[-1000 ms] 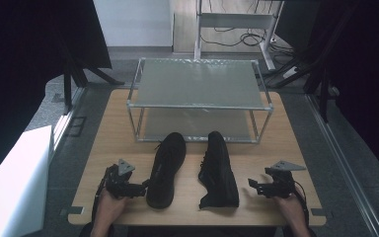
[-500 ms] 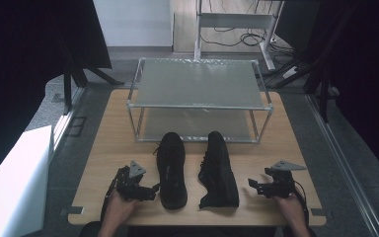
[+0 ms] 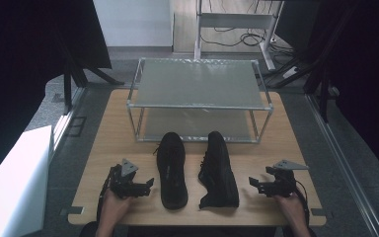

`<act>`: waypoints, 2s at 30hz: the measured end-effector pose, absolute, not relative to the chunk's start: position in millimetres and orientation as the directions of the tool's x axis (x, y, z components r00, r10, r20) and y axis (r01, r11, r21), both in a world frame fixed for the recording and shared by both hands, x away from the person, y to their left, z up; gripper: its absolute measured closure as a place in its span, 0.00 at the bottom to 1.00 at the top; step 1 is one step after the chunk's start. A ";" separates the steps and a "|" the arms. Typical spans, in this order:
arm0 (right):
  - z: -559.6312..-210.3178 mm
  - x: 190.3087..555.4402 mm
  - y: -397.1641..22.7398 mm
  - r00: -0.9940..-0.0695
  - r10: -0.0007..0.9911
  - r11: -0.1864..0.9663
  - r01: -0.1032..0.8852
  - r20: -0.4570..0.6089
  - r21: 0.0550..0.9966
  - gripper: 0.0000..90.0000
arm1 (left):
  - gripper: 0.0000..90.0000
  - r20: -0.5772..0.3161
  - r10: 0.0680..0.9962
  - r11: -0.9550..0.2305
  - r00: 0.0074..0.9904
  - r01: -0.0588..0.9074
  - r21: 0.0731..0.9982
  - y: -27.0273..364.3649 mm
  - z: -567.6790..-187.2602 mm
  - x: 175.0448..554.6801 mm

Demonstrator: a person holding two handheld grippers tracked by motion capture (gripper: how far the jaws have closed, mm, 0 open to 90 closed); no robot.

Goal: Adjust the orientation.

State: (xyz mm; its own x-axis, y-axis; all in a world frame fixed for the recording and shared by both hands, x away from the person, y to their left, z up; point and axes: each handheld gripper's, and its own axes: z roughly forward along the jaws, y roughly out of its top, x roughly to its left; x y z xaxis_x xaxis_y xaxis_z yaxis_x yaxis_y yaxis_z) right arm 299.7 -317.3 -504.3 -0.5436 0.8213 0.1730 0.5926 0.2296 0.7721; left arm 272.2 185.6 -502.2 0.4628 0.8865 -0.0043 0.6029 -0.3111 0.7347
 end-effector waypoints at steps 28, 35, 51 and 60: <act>-447.7 316.5 -270.7 -0.623 0.758 0.255 0.556 0.193 0.791 0.00 | 0.00 -0.029 0.894 -0.287 0.447 0.621 0.729 191.2 -505.6 273.6; -445.8 318.9 -248.4 -0.641 0.747 0.294 0.556 0.176 0.777 0.00 | 0.00 -0.028 0.893 -0.290 0.448 0.623 0.727 190.9 -506.0 273.6; -453.7 318.8 -263.8 -0.581 0.793 0.262 0.596 0.182 0.759 0.00 | 0.00 -0.024 0.895 -0.295 0.446 0.629 0.719 192.0 -506.4 273.8; -456.9 313.1 -298.2 -0.511 0.836 0.189 0.609 0.199 0.771 0.06 | 0.00 -0.023 0.894 -0.297 0.447 0.631 0.717 191.6 -506.7 274.7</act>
State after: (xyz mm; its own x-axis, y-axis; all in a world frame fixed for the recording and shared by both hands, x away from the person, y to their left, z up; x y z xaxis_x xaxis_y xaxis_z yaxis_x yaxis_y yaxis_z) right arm 313.1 -298.2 -456.9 -0.5111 0.8362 0.1987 0.6088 0.1890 0.7705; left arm 274.7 191.6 -506.7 0.4465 0.8945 -0.0229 0.6311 -0.2967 0.7168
